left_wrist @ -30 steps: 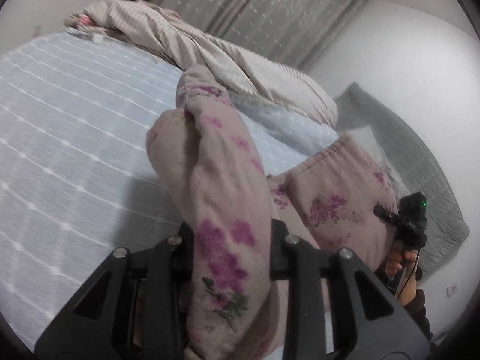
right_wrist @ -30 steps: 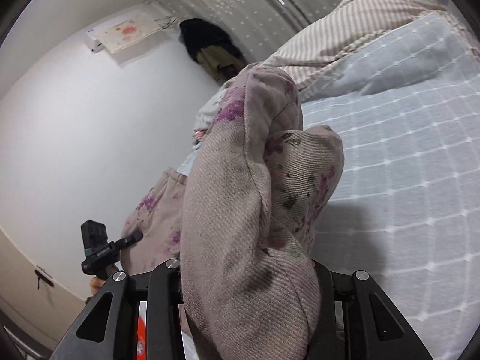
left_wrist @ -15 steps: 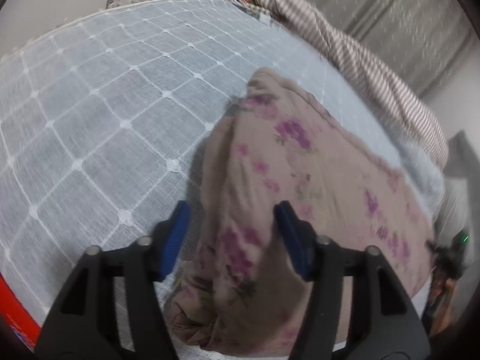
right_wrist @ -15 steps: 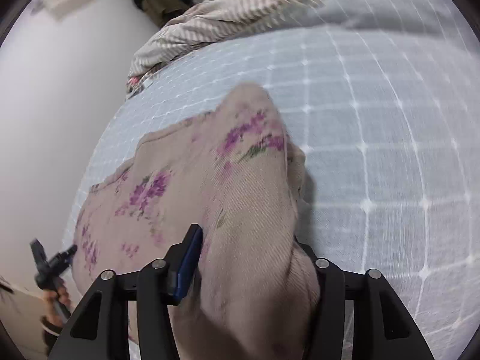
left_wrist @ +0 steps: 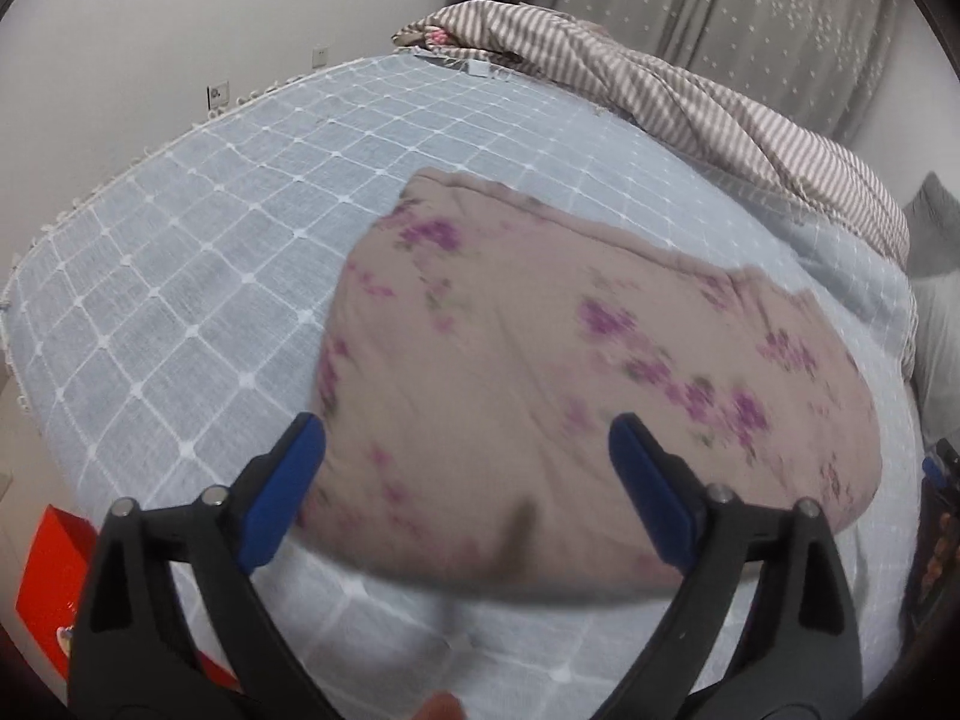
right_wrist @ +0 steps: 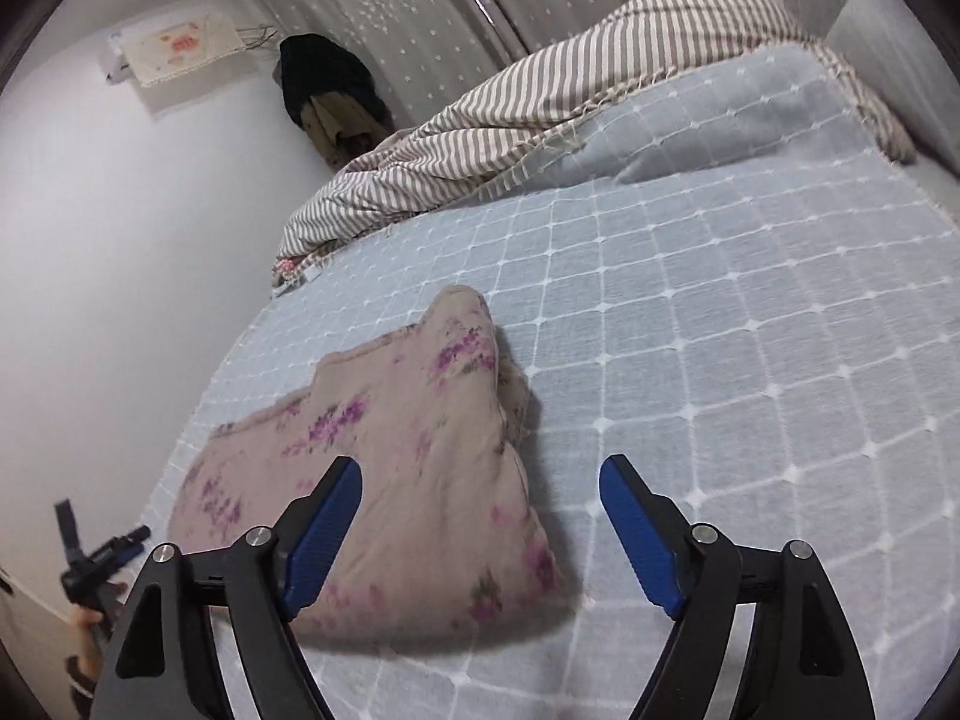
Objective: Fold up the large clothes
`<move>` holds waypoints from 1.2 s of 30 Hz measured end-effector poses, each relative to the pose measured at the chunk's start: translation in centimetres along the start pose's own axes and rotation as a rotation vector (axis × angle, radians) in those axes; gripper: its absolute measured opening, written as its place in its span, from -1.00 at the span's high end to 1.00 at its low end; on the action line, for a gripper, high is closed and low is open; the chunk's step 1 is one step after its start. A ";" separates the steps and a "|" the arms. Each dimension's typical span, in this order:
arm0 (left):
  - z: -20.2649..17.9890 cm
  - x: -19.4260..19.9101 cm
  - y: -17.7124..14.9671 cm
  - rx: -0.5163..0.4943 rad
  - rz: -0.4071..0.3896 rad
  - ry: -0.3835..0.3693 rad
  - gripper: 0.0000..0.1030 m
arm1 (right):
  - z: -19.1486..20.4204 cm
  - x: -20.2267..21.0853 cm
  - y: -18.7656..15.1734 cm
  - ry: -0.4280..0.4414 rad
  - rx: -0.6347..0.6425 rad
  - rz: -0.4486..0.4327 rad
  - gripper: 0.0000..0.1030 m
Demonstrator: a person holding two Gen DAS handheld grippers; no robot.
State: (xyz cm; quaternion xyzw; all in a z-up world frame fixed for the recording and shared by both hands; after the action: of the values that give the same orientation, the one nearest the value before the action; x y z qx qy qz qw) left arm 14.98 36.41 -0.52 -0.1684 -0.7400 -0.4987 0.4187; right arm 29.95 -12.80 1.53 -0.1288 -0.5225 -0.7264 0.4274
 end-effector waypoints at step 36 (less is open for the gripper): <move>-16.3 5.8 -15.4 -0.195 0.039 0.103 -0.99 | 13.7 1.7 -14.3 -0.179 0.446 0.133 -0.81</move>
State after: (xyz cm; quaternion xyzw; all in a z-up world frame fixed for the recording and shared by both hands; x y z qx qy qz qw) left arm 8.60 14.23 -2.67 -0.1969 -0.6622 -0.5679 0.4474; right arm 14.57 -0.49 -0.90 -0.1292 -0.6960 -0.5492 0.4441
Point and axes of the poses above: each gripper's, at about its wrist camera, not at the fingertips, and x roughly against the way its jaws point, z to its left, y to its top, the point moved 3 cm from there along -x, roughly the way its jaws point, and after that the axes turned 1 degree about z, right-handed, at the moved point
